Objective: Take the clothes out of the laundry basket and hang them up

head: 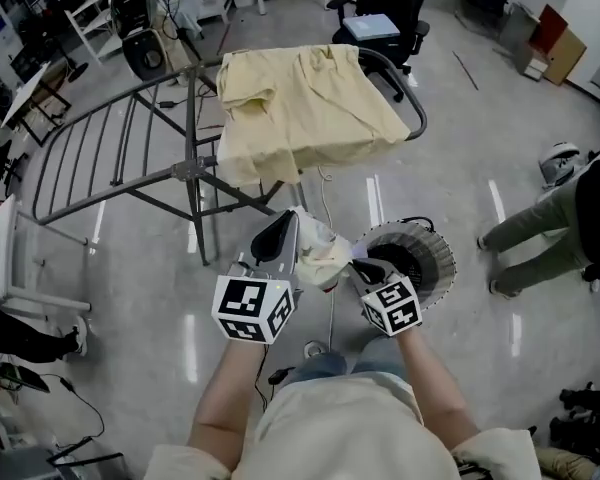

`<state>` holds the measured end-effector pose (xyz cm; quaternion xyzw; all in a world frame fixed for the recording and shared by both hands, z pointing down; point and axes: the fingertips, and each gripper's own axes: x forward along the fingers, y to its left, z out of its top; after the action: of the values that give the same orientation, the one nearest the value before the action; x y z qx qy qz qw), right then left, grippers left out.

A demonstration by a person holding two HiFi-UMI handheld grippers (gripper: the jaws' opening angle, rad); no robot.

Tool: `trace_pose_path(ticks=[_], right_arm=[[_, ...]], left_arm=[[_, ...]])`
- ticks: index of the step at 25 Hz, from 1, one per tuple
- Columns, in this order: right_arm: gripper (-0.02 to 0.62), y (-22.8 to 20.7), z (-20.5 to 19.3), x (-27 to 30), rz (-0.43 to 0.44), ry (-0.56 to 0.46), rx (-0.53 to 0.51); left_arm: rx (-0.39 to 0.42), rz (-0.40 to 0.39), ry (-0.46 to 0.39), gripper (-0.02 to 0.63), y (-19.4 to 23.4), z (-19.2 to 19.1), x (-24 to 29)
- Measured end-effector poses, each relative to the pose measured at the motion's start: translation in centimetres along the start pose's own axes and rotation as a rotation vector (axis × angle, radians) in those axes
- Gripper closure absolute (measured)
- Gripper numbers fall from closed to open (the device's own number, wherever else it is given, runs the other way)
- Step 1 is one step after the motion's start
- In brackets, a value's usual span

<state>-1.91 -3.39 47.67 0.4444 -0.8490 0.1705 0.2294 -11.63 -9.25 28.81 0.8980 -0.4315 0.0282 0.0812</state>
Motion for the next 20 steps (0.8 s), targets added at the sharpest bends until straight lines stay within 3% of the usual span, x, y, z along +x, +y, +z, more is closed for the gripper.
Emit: trace_pose_path(ticks=[5, 12, 20], right_arm=[[0.578, 3.1, 9.7, 0.1, 0.074, -0.129, -0.113], [0.578, 7.1, 21.0, 1.7, 0.134, -0.277, -0.267], [0.578, 12.7, 32.2, 4.0, 0.288, -0.455, -0.337]], left_arm=[[0.041, 0.167, 0.033, 0.594, 6.7, -0.3, -6.1], [0.035, 0.445, 0.040, 0.595, 16.1, -1.2, -16.3], [0.129, 0.813, -0.060, 0.595, 24.0, 4.6, -27.6]])
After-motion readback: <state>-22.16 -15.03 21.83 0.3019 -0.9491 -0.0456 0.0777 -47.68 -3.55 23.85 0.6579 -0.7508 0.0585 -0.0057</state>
